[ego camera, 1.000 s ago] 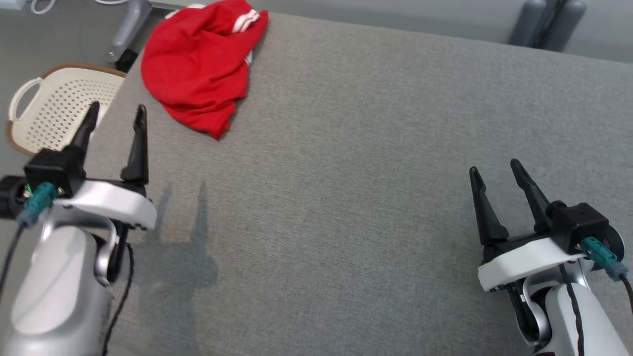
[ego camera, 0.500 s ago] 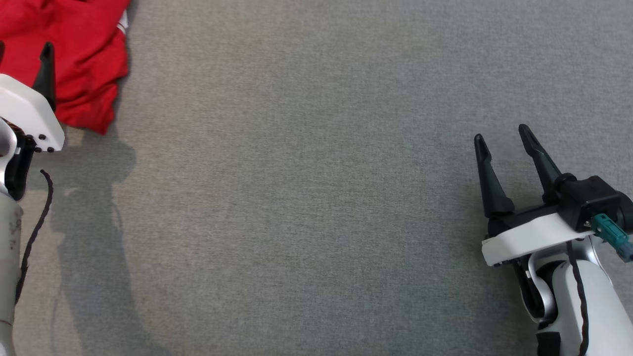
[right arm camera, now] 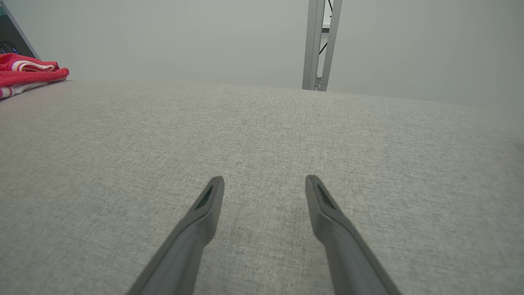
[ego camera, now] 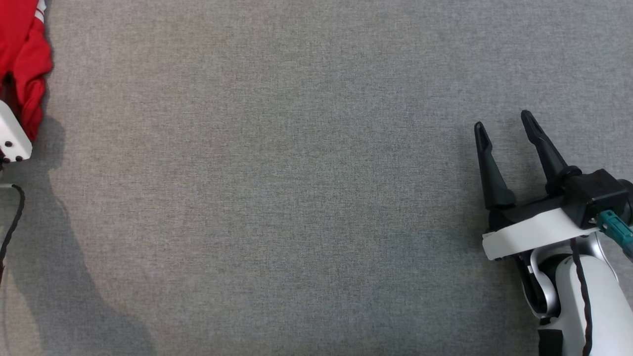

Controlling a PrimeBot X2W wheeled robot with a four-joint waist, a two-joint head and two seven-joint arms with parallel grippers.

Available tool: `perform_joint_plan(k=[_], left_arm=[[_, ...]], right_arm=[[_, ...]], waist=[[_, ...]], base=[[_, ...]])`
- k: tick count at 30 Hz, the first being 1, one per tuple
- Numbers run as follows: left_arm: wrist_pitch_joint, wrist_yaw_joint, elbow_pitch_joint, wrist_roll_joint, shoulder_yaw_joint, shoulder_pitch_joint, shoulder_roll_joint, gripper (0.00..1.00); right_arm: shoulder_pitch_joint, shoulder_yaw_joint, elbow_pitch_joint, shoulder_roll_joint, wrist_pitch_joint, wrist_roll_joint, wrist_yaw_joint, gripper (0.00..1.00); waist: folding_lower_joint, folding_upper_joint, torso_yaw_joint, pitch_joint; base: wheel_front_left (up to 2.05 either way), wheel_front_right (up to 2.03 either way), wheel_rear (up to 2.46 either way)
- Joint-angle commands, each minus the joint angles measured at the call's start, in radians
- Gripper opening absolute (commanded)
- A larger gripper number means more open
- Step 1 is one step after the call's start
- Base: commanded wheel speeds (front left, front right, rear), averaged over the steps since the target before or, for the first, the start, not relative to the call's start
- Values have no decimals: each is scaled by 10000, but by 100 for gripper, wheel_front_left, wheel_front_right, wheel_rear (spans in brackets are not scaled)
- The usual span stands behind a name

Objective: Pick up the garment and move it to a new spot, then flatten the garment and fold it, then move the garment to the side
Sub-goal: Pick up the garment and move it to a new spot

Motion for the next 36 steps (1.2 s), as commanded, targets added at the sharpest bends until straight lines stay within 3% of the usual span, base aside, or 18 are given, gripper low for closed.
perform_joint_plan(k=[1, 3, 6, 15, 24, 30, 36], left_arm=[[-10, 100, 161, -102, 43, -93, 16, 100], [-64, 143, 390, -109, 24, -91, -47, 100], [-235, 183, 569, -146, 3, -133, -93, 3], [-1246, 357, 644, 76, -182, -547, 252, 0], [-1780, -40, 261, 525, -799, -1020, 495, 0], [-1817, -455, -248, 787, -1534, -1216, 145, 0], [-1729, -670, -1144, 627, -2405, -971, -658, 0]], right_arm=[[-1, -33, -91, -46, 11, -49, 1, 100], [9, -46, -135, -46, 32, -66, 1, 100], [8, -56, -190, -46, 25, -66, 1, 100], [55, -15, 147, -46, -247, 205, 1, 100], [358, -25, 935, -47, -751, 684, 1, 100], [806, -219, 1466, -49, -1010, 956, 1, 100], [1292, -521, 1723, -46, -1149, 1158, 1, 100]], waist=[[0, 0, -20, 18], [0, 0, -27, 32], [0, 0, -9, 30], [0, 0, 19, -553], [0, 0, -56, -2038], [0, 0, -200, -3335], [0, 0, -479, -4351]], base=[[0, 0, 0], [0, 0, 0], [0, 0, 0], [0, 0, 0], [0, 0, 0], [0, 0, 0], [0, 0, 0]])
